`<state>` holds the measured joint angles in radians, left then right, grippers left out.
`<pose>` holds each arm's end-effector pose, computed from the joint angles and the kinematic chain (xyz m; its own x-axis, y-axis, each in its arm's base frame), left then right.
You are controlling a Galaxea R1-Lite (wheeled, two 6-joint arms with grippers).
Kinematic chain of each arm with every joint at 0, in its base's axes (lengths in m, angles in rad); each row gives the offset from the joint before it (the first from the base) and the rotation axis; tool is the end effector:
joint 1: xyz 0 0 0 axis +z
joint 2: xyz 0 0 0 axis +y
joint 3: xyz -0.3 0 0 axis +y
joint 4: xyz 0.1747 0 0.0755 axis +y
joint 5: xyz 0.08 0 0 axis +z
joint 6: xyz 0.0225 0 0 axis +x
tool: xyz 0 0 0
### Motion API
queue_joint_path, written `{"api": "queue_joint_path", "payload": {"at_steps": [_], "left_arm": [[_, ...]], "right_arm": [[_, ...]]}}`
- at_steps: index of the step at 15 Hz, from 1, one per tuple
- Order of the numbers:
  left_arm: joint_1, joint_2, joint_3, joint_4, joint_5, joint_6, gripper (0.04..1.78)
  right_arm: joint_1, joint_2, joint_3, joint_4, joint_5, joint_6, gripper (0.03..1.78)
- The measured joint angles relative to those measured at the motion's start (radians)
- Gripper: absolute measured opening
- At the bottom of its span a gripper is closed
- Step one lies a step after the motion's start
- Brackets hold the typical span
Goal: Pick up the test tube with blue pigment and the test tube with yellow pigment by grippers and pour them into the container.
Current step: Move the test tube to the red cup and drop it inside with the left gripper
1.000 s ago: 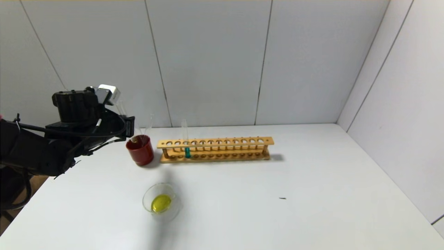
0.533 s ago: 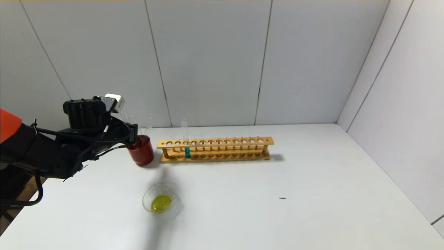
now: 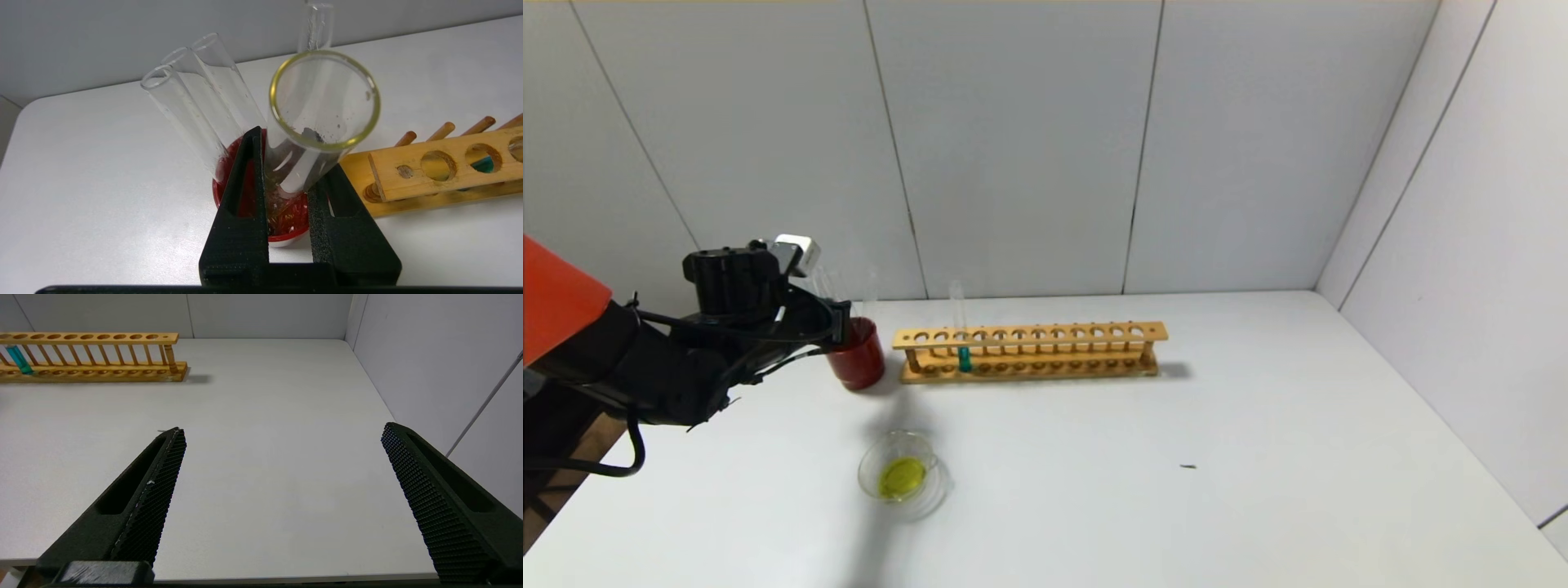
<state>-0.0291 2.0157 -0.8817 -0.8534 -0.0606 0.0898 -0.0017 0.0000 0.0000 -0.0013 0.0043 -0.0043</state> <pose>0.3697 -0.0121 0.1161 0.9570 -0.0884 -0.2764 0.1117 0.9913 0.0695 -0.0228 0.0001 0.0756 1.0000 0.0026 0.0013 -0.0026 1.0000 -0.0043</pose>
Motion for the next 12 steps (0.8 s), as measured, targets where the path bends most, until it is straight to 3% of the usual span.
{"api": "queue_joint_path", "payload": {"at_steps": [9,12], "left_arm": [[0.024,0.042,-0.019,0.001,-0.074,0.002,0.32],[0.029,0.055,-0.037,-0.002,-0.074,0.003,0.40]], "right_arm": [[0.000,0.000,0.000,0.000,0.000,0.000,1.75],[0.000,0.000,0.000,0.000,0.000,0.000,1.75]]}}
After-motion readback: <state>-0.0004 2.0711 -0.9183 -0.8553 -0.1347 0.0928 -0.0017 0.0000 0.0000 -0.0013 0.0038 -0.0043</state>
